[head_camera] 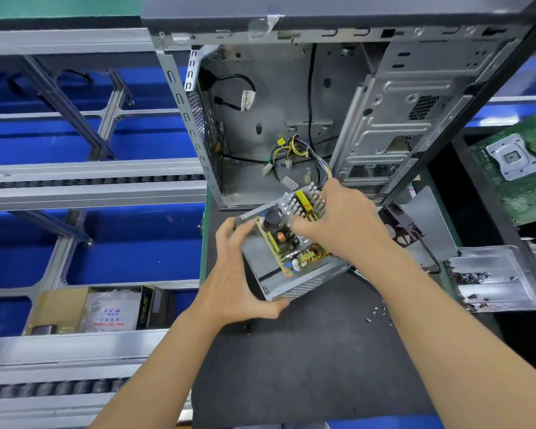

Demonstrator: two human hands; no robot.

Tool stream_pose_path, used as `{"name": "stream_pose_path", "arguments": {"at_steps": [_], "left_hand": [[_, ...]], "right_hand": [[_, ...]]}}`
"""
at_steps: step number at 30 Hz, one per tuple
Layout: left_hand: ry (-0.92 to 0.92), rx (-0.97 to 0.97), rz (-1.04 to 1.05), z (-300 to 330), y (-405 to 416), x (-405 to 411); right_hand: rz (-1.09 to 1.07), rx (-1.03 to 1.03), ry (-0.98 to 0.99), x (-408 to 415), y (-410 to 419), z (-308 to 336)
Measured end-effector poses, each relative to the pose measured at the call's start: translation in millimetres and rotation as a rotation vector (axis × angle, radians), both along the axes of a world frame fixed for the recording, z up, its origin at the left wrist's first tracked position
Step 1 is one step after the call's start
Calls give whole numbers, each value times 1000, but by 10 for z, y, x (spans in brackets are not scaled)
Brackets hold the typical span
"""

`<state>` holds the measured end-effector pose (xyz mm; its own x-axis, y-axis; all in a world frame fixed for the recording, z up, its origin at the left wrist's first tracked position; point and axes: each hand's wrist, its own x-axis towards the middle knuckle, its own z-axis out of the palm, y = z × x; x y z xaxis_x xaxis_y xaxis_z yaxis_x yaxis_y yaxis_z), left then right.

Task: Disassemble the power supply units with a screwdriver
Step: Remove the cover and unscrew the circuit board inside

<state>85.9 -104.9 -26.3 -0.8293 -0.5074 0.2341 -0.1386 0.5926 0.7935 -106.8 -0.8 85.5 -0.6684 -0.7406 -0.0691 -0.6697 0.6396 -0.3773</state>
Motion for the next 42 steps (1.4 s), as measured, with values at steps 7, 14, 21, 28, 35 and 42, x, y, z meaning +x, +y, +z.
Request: {"name": "stream_pose_path", "arguments": {"at_steps": [7, 14, 21, 28, 35, 42], "left_hand": [[-23, 11, 10, -24, 39, 94], [-79, -50, 33, -74, -63, 276], [-53, -44, 60, -189, -79, 382], [77, -40, 231, -264, -178, 478], [79, -25, 356, -322, -33, 404], [77, -68, 442, -401, 74, 391]], "right_hand": [[31, 14, -72, -38, -39, -91], [126, 98, -115, -391, -49, 34], [106, 54, -120, -412, 9, 32], [81, -38, -156, -402, 176, 71], [205, -32, -75, -165, 381, 186], [273, 245, 182, 198, 629, 45]]}}
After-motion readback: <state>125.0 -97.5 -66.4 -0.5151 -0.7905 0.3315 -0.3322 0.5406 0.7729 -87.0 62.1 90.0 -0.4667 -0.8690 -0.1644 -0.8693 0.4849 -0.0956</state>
